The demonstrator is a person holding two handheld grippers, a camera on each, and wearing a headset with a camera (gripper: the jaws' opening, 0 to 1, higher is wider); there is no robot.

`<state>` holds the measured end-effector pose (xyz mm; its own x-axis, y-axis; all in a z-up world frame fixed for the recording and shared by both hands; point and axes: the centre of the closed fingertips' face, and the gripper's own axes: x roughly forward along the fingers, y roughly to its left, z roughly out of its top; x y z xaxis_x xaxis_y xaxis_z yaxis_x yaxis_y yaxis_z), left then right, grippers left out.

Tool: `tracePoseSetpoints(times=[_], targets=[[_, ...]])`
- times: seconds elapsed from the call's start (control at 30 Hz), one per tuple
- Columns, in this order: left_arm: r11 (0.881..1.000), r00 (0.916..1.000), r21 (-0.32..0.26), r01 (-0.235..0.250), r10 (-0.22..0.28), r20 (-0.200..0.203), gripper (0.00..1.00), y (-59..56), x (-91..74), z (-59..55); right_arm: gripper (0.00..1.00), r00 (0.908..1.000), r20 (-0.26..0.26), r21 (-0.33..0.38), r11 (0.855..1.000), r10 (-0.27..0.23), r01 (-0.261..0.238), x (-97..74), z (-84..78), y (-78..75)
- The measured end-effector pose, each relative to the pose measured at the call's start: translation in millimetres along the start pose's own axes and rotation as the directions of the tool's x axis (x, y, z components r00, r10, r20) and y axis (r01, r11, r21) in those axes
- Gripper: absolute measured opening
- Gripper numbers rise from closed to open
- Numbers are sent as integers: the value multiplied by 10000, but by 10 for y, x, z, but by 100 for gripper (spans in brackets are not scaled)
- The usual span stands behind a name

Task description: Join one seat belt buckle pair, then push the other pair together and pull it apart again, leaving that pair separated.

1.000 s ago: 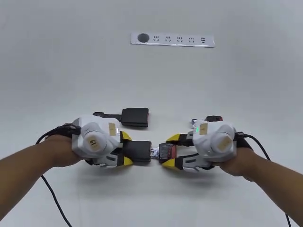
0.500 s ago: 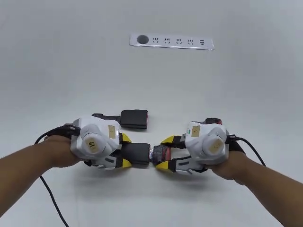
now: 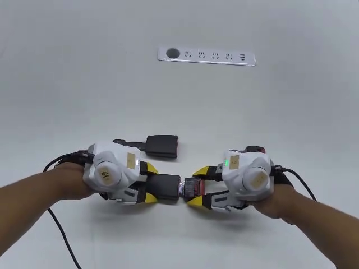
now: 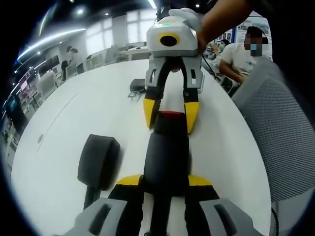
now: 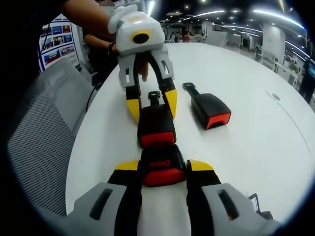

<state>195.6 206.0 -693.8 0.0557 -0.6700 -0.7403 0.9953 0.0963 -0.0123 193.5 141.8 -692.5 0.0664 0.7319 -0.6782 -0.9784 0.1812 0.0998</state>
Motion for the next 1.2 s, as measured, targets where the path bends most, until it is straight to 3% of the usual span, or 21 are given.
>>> tracePoseSetpoints(times=[0.3,0.5,0.73,1.2], targets=[[9998,9997,183,97,-101,223,32,-1,-25,0,33,9997,222,-62,10000,80,-78,-14,-25,-12],[9984,9991,420,384,-390,155,31,-11,-38,13,33,9994,317,-141,9998,164,-160,-20,-13,14],[9986,9984,386,360,-376,417,31,-6,-47,-14,33,9990,422,-149,9998,168,-162,-38,21,28],[9987,9979,359,371,-390,524,31,-2,-49,-27,33,9974,681,-75,9997,234,-229,-55,43,28]])
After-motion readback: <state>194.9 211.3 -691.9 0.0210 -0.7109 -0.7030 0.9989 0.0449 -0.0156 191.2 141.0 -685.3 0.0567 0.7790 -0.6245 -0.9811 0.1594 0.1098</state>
